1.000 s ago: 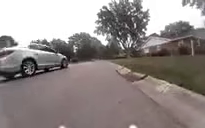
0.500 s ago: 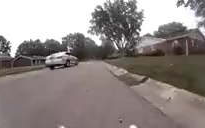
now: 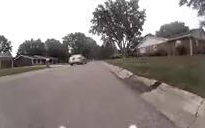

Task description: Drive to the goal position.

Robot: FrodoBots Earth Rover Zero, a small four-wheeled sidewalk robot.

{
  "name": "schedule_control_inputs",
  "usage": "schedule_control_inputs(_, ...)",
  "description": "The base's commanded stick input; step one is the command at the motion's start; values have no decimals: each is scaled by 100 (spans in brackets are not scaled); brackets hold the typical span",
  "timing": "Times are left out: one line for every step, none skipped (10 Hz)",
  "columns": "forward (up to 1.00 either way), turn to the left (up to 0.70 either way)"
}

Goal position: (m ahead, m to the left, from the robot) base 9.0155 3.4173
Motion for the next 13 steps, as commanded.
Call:
schedule_control_inputs(100, 0)
schedule_control_inputs(100, 0)
schedule_control_inputs(100, 0)
schedule_control_inputs(100, 0)
schedule_control_inputs(100, 0)
schedule_control_inputs(100, 0)
schedule_control_inputs(100, 0)
schedule_control_inputs(100, 0)
schedule_control_inputs(100, 0)
schedule_control_inputs(100, 0)
schedule_control_inputs(100, 0)
schedule_control_inputs(100, 0)
schedule_control_inputs(100, 0)
